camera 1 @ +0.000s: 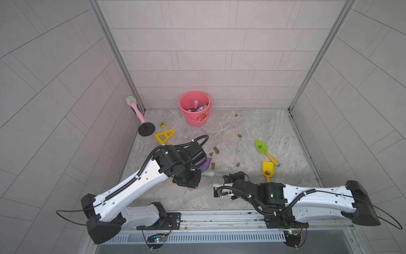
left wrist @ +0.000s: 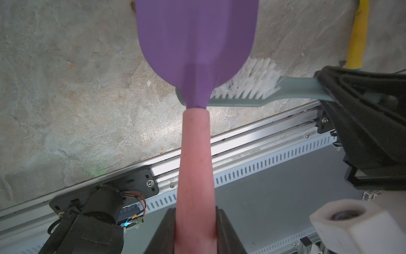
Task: Brush the soil off the hand trowel and place it into the bucket
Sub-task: Brush off the soil from the hand trowel.
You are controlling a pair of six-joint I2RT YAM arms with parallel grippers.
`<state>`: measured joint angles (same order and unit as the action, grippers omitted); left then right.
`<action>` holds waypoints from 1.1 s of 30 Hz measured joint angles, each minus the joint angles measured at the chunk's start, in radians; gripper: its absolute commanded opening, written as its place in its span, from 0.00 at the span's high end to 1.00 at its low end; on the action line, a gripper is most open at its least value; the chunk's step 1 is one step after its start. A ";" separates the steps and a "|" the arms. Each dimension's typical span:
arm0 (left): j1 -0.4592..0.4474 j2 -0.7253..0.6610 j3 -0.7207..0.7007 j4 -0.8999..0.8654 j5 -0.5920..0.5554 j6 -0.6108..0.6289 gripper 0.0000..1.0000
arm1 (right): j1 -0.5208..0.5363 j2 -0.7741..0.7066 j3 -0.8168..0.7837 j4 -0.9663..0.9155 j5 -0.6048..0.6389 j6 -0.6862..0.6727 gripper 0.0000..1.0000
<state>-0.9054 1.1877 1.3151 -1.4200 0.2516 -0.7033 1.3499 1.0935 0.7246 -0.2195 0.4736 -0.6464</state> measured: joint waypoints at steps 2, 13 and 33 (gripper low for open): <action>0.002 0.000 -0.013 0.005 0.014 -0.007 1.00 | 0.003 0.000 0.000 0.023 0.022 -0.063 1.00; 0.011 -0.039 -0.051 0.083 0.142 -0.066 1.00 | -0.138 0.023 -0.068 0.129 0.097 -0.196 1.00; 0.108 -0.008 0.021 0.061 0.263 -0.031 1.00 | -0.069 -0.045 -0.094 0.146 0.038 -0.222 1.00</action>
<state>-0.7979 1.1801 1.3361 -1.3590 0.5148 -0.7345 1.2804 1.0489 0.6308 -0.0738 0.5114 -0.8688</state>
